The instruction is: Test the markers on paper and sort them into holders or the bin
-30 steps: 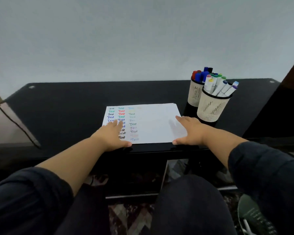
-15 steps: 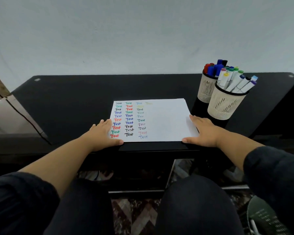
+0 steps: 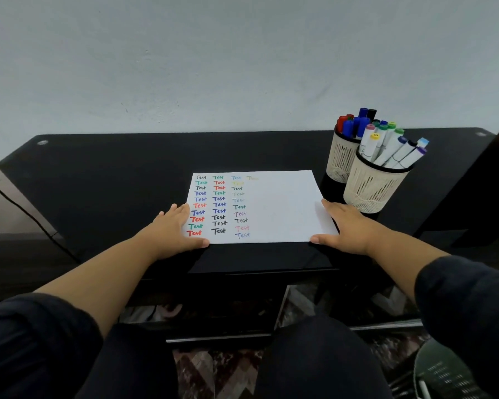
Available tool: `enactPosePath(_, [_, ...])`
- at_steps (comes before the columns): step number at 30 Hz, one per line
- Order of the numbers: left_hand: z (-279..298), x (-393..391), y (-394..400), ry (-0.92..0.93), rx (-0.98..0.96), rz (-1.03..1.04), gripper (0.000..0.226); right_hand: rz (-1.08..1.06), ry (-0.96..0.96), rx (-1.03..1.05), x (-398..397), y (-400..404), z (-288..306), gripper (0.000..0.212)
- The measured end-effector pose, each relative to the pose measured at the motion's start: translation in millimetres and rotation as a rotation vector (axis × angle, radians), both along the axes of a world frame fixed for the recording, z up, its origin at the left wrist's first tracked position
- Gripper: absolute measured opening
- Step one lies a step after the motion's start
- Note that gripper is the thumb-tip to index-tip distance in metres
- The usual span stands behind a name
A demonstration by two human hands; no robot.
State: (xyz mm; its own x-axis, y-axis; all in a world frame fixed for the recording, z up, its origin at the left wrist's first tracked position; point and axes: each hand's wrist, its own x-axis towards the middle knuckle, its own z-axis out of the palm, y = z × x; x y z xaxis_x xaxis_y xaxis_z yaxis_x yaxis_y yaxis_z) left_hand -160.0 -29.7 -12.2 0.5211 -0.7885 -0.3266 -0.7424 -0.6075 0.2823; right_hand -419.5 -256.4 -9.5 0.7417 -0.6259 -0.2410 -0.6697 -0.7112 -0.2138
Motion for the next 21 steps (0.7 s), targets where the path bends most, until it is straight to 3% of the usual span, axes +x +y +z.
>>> enactPosePath(21, [-30,33,-42,-0.018,-0.053,0.018,0.110,-0.062,0.132,-0.098,12,-6,19,0.080])
